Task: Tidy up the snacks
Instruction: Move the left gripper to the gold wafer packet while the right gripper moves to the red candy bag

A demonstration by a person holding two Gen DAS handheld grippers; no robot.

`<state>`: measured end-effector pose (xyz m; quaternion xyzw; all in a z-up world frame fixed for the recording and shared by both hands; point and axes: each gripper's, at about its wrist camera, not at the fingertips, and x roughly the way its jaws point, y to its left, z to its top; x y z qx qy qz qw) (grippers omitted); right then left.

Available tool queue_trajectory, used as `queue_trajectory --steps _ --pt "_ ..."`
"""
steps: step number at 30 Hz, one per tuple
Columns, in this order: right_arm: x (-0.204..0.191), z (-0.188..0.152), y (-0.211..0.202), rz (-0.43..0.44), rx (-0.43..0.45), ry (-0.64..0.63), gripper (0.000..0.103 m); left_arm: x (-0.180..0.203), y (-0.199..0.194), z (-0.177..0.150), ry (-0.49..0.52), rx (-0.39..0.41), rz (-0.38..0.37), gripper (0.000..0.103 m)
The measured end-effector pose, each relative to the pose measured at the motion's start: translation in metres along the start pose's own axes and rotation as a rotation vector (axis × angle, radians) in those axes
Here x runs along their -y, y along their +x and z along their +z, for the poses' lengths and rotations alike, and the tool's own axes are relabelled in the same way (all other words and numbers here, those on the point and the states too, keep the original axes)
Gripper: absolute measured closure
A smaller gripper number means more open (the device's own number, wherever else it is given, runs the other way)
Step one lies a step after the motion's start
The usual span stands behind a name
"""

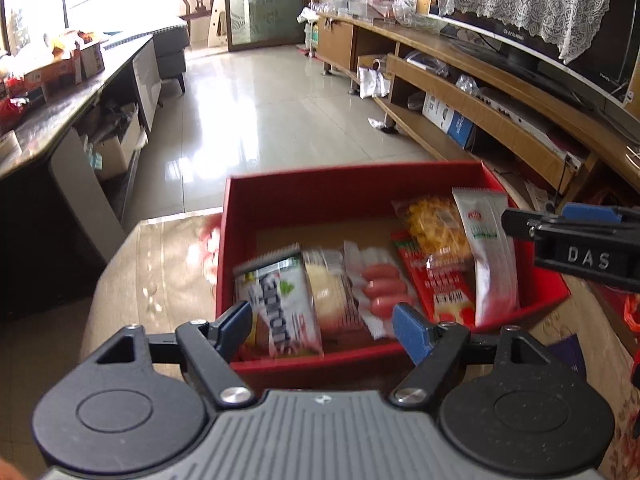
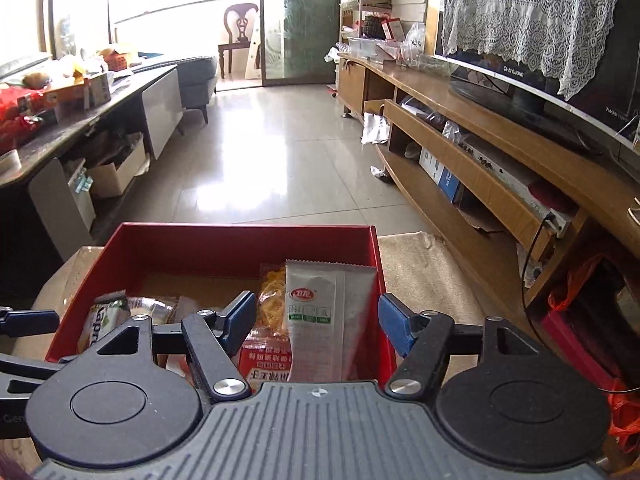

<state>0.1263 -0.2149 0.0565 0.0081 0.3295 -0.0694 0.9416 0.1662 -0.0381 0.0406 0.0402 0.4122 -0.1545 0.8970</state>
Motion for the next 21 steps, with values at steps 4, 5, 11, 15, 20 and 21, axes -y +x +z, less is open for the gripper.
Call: queue_trajectory --steps 4,5,11,15,20,21 --pt "-0.005 -0.011 -0.012 0.002 -0.017 -0.023 0.029 -0.002 0.001 -0.017 -0.023 -0.052 -0.010 0.031" --pt "-0.006 -0.014 -0.015 0.004 -0.022 -0.028 0.029 -0.003 0.003 -0.021 -0.027 -0.064 -0.005 0.031" --pt "-0.017 -0.034 -0.029 0.015 -0.064 -0.080 0.029 -0.009 0.027 -0.046 -0.060 -0.164 0.010 0.031" --pt "-0.017 -0.045 -0.033 0.027 -0.096 -0.083 0.029 -0.014 0.048 -0.058 -0.086 -0.217 0.019 0.030" --pt "-0.018 -0.055 -0.033 0.043 -0.129 -0.087 0.029 -0.009 0.047 -0.061 -0.053 -0.188 0.037 0.031" --pt "-0.019 -0.057 -0.031 0.046 -0.137 -0.092 0.029 -0.009 0.046 -0.062 -0.041 -0.185 0.045 0.033"
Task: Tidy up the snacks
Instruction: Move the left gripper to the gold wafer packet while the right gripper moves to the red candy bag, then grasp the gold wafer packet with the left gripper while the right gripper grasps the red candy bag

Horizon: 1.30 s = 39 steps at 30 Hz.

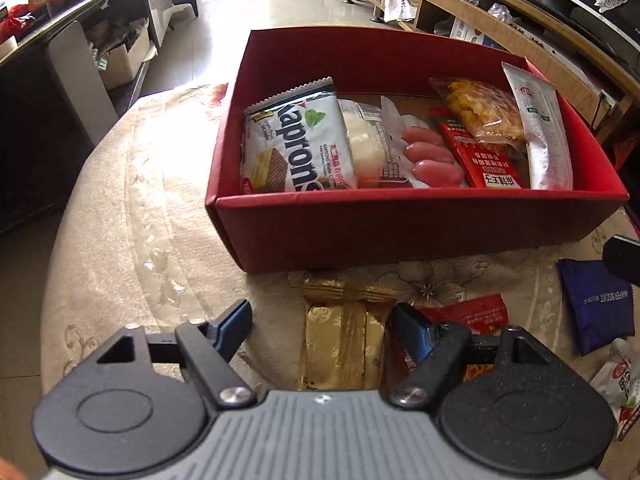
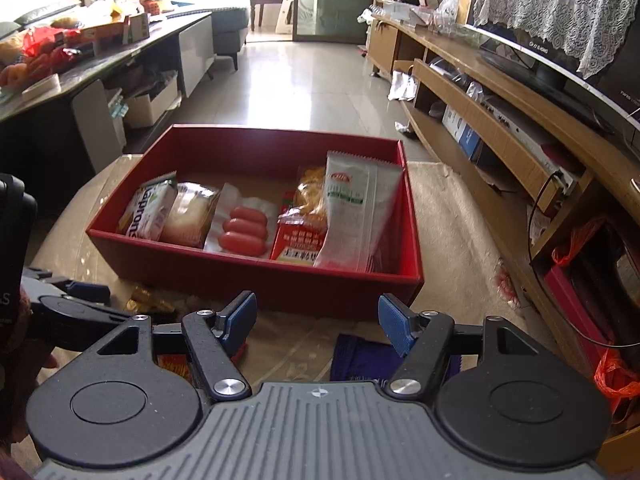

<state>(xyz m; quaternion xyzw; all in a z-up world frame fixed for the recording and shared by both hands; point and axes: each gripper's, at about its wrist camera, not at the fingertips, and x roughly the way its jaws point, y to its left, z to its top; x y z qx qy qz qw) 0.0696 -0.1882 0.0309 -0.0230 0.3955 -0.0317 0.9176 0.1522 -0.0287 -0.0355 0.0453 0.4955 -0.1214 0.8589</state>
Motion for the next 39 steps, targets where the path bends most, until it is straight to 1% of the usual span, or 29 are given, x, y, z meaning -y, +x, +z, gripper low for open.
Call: queue_trajectory --steps 1,2,4,7,8,11,14,17,20,21,23,25,27,29,30,31,32,34,36,37,39 --pt "-0.002 -0.001 0.001 0.002 -0.007 -0.008 0.029 0.001 -0.001 -0.001 0.006 0.004 0.003 0.040" --pt "-0.004 -0.003 0.002 0.001 -0.014 -0.017 0.029 0.000 -0.003 -0.003 0.000 0.006 0.000 0.043" --pt "-0.007 -0.004 0.005 0.002 -0.029 -0.023 0.030 0.000 -0.008 -0.007 -0.013 0.003 -0.002 0.056" --pt "-0.010 -0.006 0.006 0.011 -0.043 -0.021 0.030 -0.003 -0.014 -0.012 -0.025 0.001 0.000 0.069" --pt "-0.012 -0.007 0.006 0.012 -0.043 -0.028 0.030 -0.005 -0.016 -0.013 -0.035 -0.005 -0.009 0.070" --pt "-0.017 -0.009 0.008 0.026 -0.054 -0.046 0.030 -0.013 -0.022 -0.020 -0.066 -0.023 -0.022 0.070" --pt "-0.025 -0.011 0.018 0.058 -0.090 -0.052 0.030 -0.021 -0.032 -0.028 -0.081 -0.027 -0.027 0.070" --pt "-0.038 -0.015 0.031 0.087 -0.129 -0.071 0.029 -0.028 -0.045 -0.034 -0.093 -0.020 -0.037 0.070" --pt "-0.051 -0.020 0.043 0.093 -0.152 -0.104 0.029 -0.032 -0.049 -0.038 -0.097 -0.016 -0.047 0.070" --pt "-0.055 -0.020 0.046 0.098 -0.159 -0.109 0.028 -0.032 -0.048 -0.040 -0.090 -0.022 -0.048 0.070" --pt "-0.063 -0.021 0.052 0.101 -0.175 -0.125 0.019 -0.033 -0.043 -0.042 -0.085 -0.035 -0.046 0.069" --pt "-0.070 -0.022 0.054 0.098 -0.163 -0.153 0.016 -0.035 -0.036 -0.044 -0.090 -0.048 -0.047 0.068" --pt "-0.074 -0.021 0.057 0.081 -0.149 -0.180 0.014 -0.035 -0.035 -0.045 -0.084 -0.031 -0.045 0.067" --pt "-0.073 -0.021 0.060 0.077 -0.147 -0.168 0.010 -0.033 -0.034 -0.044 -0.062 -0.019 -0.030 0.066" --pt "-0.071 -0.020 0.062 0.079 -0.154 -0.162 0.008 -0.033 -0.034 -0.044 -0.063 -0.013 -0.025 0.065" --pt "-0.069 -0.020 0.064 0.080 -0.157 -0.155 0.005 -0.034 -0.033 -0.043 -0.070 -0.008 -0.025 0.062" --pt "-0.067 -0.020 0.066 0.082 -0.160 -0.144 0.004 -0.035 -0.032 -0.043 -0.077 -0.006 -0.029 0.060" --pt "-0.059 -0.021 0.069 0.111 -0.174 -0.092 0.006 -0.040 -0.032 -0.042 -0.099 -0.008 -0.034 0.048" --pt "-0.054 -0.020 0.067 0.145 -0.188 -0.071 0.014 -0.044 -0.033 -0.042 -0.118 -0.018 -0.041 0.047" --pt "-0.053 -0.019 0.064 0.150 -0.187 -0.072 0.020 -0.045 -0.034 -0.042 -0.120 -0.021 -0.040 0.047" --pt "-0.055 -0.020 0.059 0.133 -0.179 -0.105 0.021 -0.048 -0.036 -0.043 -0.116 -0.018 -0.034 0.044"
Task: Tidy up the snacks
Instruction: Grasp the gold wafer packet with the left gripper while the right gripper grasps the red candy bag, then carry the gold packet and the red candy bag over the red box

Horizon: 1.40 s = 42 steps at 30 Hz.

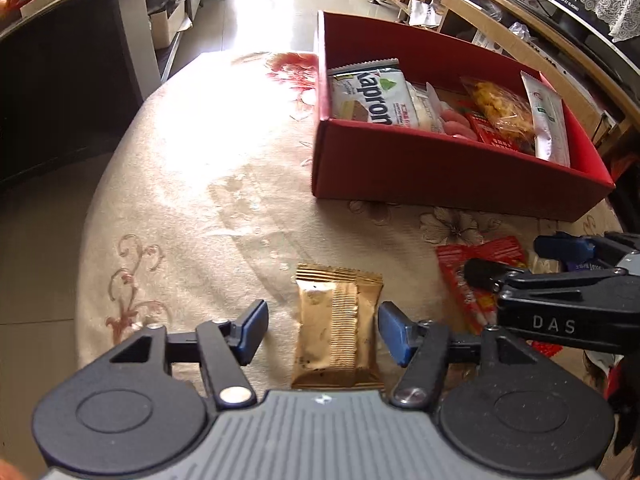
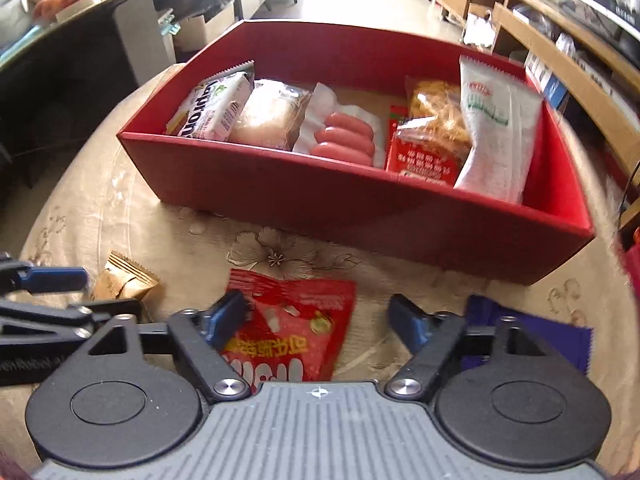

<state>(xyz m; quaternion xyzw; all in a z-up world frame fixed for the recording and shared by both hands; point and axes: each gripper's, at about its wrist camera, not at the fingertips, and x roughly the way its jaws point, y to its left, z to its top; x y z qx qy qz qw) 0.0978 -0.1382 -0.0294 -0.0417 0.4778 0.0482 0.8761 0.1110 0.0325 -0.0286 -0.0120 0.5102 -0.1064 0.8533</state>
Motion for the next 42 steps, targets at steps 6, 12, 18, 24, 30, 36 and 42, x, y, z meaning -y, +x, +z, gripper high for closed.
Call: queue_trajectory --steps 6,12,18,24,30,36,42 --pt "-0.006 0.004 -0.003 0.016 -0.018 -0.020 0.020 -0.007 0.001 0.001 -0.039 -0.013 -0.018 0.042" --pt "-0.013 -0.005 0.009 0.002 -0.058 -0.053 0.009 -0.002 0.004 -0.002 -0.015 -0.004 -0.008 0.040" --pt "-0.007 -0.006 -0.001 -0.013 -0.027 -0.039 0.038 0.009 0.004 -0.006 0.046 0.011 0.033 0.049" --pt "0.001 -0.014 -0.022 -0.038 -0.002 -0.015 0.042 0.009 -0.004 -0.007 0.038 0.003 -0.013 0.070" --pt "0.009 -0.022 -0.048 -0.075 0.044 0.042 0.043 0.019 -0.016 -0.009 0.064 0.030 -0.036 0.070" --pt "0.013 -0.026 -0.075 -0.097 0.110 0.073 0.043 0.030 -0.037 -0.003 0.086 0.088 -0.065 0.070" --pt "0.024 -0.019 -0.085 -0.104 0.162 0.098 0.043 0.041 -0.049 0.011 0.093 0.137 -0.087 0.070"
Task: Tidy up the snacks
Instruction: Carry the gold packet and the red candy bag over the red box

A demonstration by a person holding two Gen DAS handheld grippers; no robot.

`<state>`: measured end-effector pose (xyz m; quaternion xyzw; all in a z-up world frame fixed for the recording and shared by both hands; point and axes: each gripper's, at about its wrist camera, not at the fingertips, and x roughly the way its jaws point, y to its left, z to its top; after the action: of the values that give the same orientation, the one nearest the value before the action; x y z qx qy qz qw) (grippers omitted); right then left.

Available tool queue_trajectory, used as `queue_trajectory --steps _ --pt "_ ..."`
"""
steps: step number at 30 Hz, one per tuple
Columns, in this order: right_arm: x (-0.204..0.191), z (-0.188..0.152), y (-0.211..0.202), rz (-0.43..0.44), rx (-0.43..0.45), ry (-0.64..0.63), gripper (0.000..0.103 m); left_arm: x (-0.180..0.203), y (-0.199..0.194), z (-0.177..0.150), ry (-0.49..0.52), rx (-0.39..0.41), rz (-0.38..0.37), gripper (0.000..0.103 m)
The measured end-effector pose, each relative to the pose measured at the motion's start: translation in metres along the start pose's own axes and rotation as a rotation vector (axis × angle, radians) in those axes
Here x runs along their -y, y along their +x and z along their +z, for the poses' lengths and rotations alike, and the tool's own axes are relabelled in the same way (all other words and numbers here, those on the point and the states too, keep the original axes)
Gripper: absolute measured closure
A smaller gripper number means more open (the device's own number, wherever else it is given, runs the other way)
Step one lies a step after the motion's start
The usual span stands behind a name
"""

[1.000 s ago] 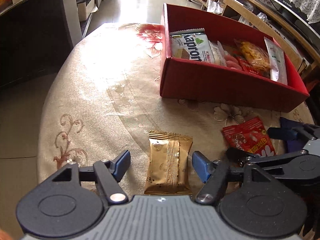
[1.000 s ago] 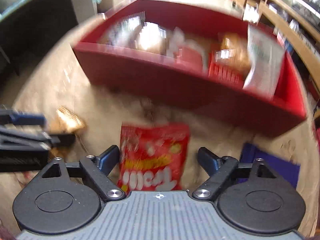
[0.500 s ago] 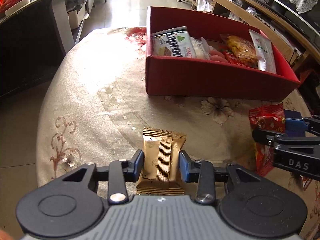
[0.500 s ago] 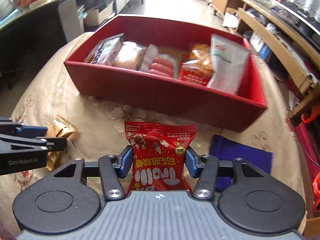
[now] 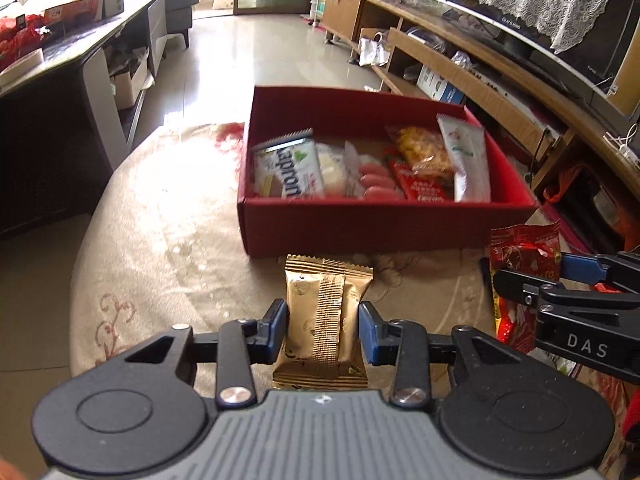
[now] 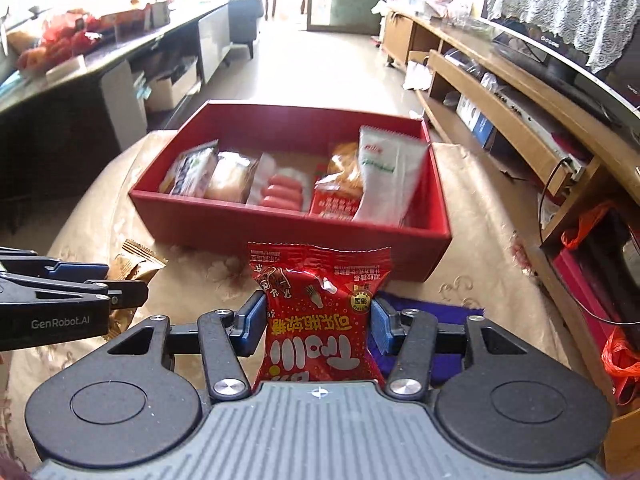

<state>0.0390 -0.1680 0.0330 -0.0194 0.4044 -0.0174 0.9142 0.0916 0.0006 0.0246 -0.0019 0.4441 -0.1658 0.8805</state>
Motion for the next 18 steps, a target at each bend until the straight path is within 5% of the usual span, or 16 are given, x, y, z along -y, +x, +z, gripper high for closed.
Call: queue_trajectory --steps 18 --pt "0.009 0.025 0.005 -0.024 0.071 0.007 0.043 0.024 0.009 0.029 0.066 0.055 0.031 0.070"
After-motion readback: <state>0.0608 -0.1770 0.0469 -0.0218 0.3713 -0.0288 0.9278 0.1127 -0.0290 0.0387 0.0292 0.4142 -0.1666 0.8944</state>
